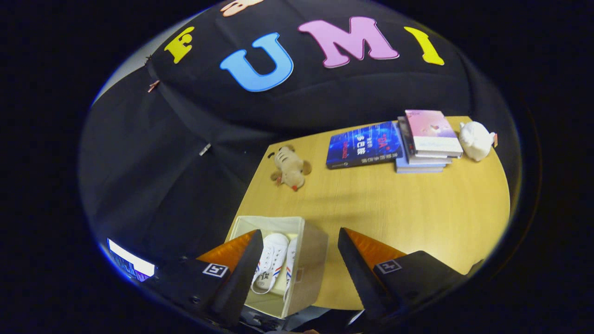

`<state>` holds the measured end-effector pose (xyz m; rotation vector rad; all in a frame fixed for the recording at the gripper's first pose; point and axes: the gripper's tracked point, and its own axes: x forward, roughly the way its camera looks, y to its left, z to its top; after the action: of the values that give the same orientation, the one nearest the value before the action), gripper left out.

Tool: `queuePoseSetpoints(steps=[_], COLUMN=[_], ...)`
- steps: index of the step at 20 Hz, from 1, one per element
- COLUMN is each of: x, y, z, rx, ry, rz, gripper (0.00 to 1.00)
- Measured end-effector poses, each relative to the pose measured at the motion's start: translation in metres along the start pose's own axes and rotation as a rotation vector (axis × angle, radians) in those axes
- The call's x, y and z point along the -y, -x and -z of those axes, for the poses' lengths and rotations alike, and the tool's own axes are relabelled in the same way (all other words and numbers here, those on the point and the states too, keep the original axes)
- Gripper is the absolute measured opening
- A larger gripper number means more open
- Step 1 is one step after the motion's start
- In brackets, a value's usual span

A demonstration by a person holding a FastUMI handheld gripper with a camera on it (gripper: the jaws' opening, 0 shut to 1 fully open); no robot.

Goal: Open the storage box then place both shoes into the box .Put the left shoe in first, then the right shoe, with the right side of both shoes facing outward in a uniform manner.

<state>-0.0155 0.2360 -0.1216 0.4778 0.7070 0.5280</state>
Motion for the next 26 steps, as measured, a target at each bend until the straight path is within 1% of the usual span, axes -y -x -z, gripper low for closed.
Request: queuePoseSetpoints(steps=[7,9,13,19,23,26], x=[0.104,0.134,0.182,0.23,0.249,0.265], y=[0.07,0.084,0.125,0.177,0.207,0.221], z=[-0.088,-0.105,-0.136,-0.161,-0.162,-0.163], rx=[0.245,0.294,0.387,0.488,0.507,0.516], ry=[0.125,0.16,0.221,0.293,0.299,0.314], rz=[0.169,0.211,0.283,0.326,0.311,0.31], gripper=[0.99,0.99,0.99,0.99,0.99,0.99])
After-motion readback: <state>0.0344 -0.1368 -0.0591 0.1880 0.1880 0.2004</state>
